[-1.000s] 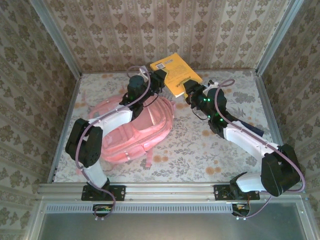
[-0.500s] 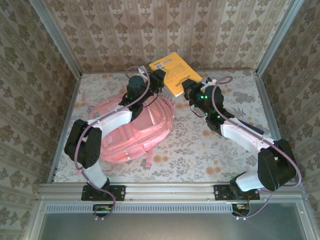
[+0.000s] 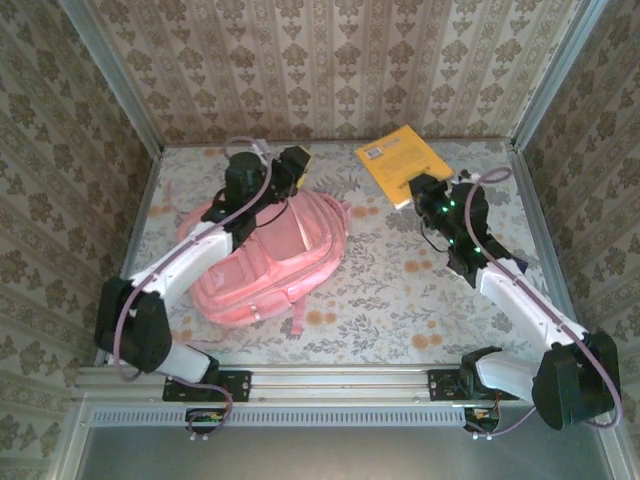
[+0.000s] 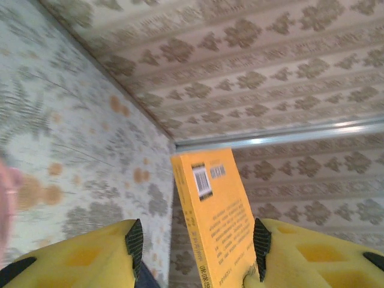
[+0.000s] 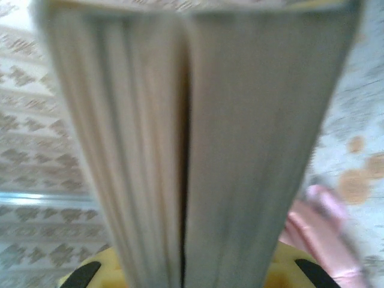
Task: Pack the student bag
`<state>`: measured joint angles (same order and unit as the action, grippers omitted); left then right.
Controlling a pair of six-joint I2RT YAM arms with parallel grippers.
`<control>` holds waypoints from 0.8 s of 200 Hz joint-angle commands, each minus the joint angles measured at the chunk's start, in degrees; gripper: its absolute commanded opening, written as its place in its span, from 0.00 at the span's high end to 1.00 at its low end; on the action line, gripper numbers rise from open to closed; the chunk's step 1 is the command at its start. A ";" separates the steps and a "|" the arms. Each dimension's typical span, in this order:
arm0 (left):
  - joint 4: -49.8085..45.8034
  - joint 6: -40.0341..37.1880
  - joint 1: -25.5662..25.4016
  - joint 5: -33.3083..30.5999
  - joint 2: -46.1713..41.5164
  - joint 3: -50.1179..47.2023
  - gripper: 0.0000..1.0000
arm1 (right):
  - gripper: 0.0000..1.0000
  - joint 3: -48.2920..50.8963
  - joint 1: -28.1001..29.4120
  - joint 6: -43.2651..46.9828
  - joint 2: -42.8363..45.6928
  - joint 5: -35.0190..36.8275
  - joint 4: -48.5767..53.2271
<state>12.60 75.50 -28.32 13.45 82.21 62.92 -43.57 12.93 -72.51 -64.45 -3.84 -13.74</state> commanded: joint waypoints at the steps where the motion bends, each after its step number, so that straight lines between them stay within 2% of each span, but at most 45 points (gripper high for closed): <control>1: -12.15 -5.27 1.79 -1.23 -2.62 -1.80 0.45 | 1.00 2.44 -1.56 3.99 4.56 -3.72 2.13; 16: -14.04 -5.66 4.14 0.42 -2.38 -1.79 0.43 | 1.00 3.26 -2.03 5.82 6.14 -5.06 4.07; 72: -15.37 -8.88 6.29 7.73 1.20 -2.36 0.44 | 1.00 4.90 -2.67 8.23 10.07 -8.54 6.29; 160: -10.91 -7.42 6.36 10.01 7.05 -4.29 0.47 | 1.00 7.15 -2.75 6.29 9.70 -9.95 4.15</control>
<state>-0.45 68.29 -22.35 22.13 87.99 59.61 -36.82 10.50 -65.80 -55.59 -11.75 -4.03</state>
